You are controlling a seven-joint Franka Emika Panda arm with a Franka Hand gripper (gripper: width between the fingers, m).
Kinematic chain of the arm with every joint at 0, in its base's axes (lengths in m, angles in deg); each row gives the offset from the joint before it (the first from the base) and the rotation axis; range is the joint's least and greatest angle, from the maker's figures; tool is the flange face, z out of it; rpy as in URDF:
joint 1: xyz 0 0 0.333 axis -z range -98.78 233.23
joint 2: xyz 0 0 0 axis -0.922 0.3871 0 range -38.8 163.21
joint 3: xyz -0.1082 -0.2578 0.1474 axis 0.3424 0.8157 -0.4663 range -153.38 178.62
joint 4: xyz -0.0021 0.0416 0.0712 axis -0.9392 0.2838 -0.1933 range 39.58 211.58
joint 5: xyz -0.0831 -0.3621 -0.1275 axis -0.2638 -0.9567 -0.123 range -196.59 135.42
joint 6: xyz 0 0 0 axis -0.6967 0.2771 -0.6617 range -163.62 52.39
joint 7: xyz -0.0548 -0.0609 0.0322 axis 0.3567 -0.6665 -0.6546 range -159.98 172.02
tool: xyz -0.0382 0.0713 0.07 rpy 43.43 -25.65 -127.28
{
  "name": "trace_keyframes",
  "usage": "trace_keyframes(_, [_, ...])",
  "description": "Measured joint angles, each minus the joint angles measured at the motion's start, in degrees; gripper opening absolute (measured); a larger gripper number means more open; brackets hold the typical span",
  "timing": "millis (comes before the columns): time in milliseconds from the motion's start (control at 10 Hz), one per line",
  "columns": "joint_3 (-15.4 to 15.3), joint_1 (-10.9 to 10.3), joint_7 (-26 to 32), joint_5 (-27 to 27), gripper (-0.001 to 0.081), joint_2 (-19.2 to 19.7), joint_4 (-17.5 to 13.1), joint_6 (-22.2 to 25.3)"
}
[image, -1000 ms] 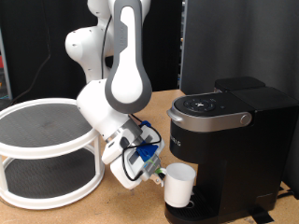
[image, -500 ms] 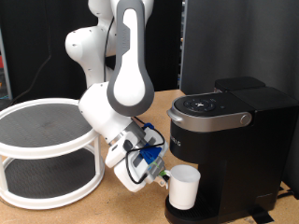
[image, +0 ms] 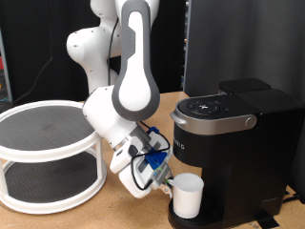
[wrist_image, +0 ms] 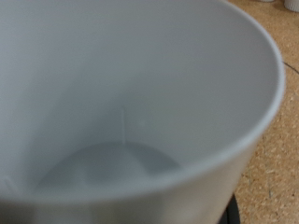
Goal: Make a cup of coffee with the keurig machine
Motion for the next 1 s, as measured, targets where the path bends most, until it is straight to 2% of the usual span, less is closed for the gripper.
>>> trace_keyframes(100, [-0.1, 0.0, 0.2, 0.2, 0.0174, 0.5, -0.1, 0.0])
trace_keyframes(300, [-0.1, 0.0, 0.7, 0.5, 0.0450, 1.2, -0.1, 0.2])
trace_keyframes(400, [-0.1, 0.0, 0.9, 0.7, 0.0450, 1.3, -0.1, 0.2])
trace_keyframes(500, [-0.1, 0.0, 0.9, 0.7, 0.0619, 1.2, 0.1, 0.2])
trace_keyframes(600, [-0.1, 0.0, 0.9, 0.5, 0.0619, 0.9, 0.5, 0.4])
trace_keyframes(700, [0.0, 0.1, 0.9, -0.2, 0.0764, 0.0, 1.4, 1.1])
trace_keyframes(1000, [1.0, 0.5, -1.6, -5.8, 0.0799, -5.9, 5.8, 1.6])
